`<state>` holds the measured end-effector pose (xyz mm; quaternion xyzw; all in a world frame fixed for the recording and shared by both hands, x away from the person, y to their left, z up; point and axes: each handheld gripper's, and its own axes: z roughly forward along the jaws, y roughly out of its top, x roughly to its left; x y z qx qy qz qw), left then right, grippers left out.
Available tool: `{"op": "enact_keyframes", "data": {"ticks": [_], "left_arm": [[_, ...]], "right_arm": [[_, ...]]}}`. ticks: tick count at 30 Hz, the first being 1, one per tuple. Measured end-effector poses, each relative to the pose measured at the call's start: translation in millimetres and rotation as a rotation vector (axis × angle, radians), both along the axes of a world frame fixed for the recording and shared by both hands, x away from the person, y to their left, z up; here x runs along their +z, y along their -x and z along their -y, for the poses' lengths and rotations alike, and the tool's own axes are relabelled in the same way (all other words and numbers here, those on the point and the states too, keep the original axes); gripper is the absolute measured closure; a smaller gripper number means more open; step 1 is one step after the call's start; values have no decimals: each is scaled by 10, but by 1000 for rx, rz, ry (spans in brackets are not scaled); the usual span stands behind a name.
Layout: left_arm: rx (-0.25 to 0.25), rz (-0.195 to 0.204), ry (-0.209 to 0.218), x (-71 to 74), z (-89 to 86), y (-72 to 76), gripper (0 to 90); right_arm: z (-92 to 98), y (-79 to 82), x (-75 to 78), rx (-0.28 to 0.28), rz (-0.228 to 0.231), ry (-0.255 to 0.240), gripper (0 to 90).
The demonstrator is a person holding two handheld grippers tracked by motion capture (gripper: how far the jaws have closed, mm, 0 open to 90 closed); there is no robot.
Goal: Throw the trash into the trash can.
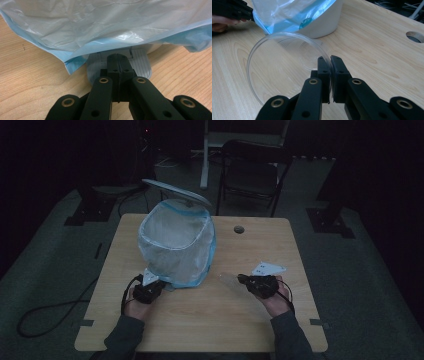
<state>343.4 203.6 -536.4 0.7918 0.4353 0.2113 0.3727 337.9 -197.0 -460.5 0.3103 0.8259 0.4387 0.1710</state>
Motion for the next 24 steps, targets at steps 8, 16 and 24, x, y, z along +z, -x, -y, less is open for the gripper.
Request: {"op": "enact_keyframes", "data": {"ticks": [8, 16, 24], "left_arm": [[2, 0, 0, 0, 3, 2, 900], [2, -1, 4, -1, 2, 2, 900], [2, -1, 1, -1, 2, 3, 900]], "right_arm": [[-6, -24, 104, 1, 18, -13, 868], [-9, -46, 227, 10, 46, -28, 868], [-31, -57, 329, 16, 57, -35, 868]]}}
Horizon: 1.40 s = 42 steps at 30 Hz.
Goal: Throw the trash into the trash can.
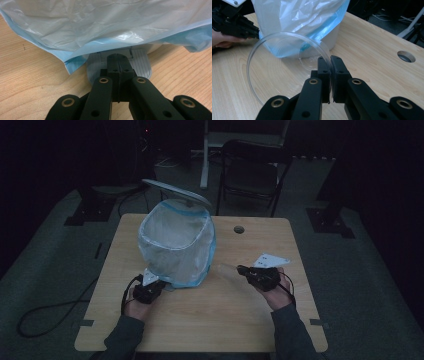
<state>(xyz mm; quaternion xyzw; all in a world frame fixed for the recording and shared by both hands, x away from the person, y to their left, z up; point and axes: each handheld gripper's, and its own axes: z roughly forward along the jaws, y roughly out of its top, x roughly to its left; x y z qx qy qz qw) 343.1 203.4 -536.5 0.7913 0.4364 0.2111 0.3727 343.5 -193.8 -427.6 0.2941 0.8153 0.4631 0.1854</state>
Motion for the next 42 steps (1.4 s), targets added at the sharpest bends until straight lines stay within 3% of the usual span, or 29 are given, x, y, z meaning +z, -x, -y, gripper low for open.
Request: {"op": "enact_keyframes", "data": {"ticks": [42], "left_arm": [[0, -5, 10, 1, -6, -3, 900]], "right_arm": [[-3, -46, 526, -3, 99, -45, 869]]}}
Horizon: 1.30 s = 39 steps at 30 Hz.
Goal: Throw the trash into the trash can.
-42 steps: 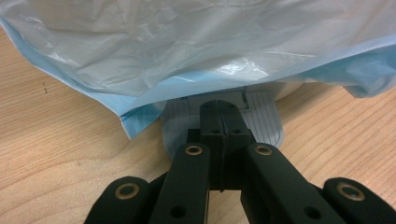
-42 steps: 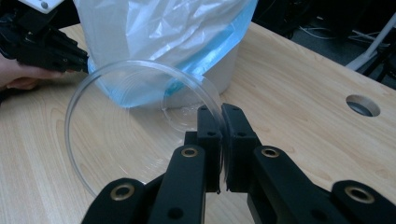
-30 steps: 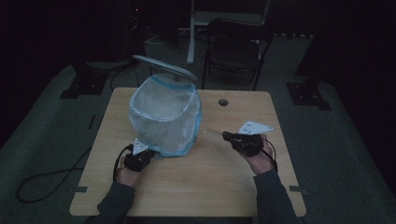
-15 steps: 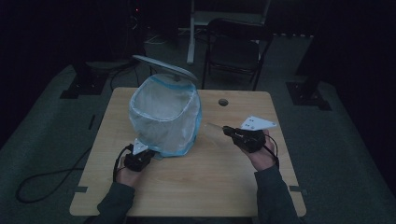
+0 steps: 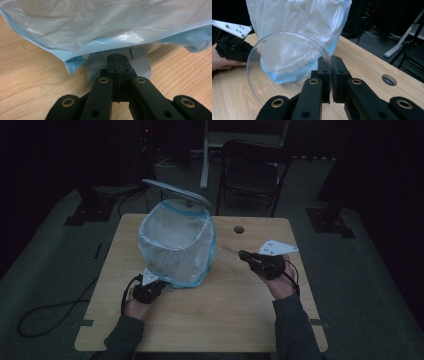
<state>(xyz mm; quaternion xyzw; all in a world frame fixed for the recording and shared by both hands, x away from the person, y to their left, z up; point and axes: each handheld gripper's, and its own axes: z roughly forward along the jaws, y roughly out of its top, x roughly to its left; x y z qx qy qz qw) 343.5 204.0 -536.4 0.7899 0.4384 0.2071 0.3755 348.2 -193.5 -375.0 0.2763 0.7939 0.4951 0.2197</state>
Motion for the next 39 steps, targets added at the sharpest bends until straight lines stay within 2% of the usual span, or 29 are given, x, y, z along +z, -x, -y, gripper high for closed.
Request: {"op": "enact_keyframes", "data": {"ticks": [26, 39], "left_arm": [[-2, -1, 2, -1, -5, -2, 900], [-4, -4, 0, 0, -8, -3, 900]], "right_arm": [[-177, -40, 308, 33, 61, 1, 869], [-234, -70, 438, 43, 85, -15, 869]]}}
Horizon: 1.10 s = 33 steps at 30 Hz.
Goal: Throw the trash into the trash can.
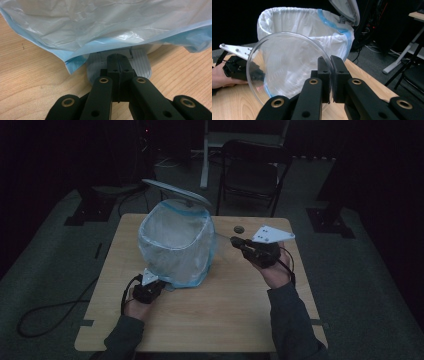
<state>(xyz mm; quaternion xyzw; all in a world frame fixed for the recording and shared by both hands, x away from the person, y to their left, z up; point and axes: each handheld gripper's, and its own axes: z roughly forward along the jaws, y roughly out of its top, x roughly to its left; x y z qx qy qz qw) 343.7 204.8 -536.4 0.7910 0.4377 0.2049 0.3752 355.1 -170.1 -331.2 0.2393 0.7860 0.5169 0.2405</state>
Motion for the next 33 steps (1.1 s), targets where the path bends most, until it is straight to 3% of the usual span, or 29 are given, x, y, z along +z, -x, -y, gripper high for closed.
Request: {"op": "enact_keyframes", "data": {"ticks": [17, 33], "left_arm": [[1, 0, 4, -1, 0, -1, 900], [0, -1, 3, 0, 0, -1, 900]], "right_arm": [[-69, -13, 165, 14, 29, -8, 869], [-248, -8, 305, 46, 58, -15, 868]]}}
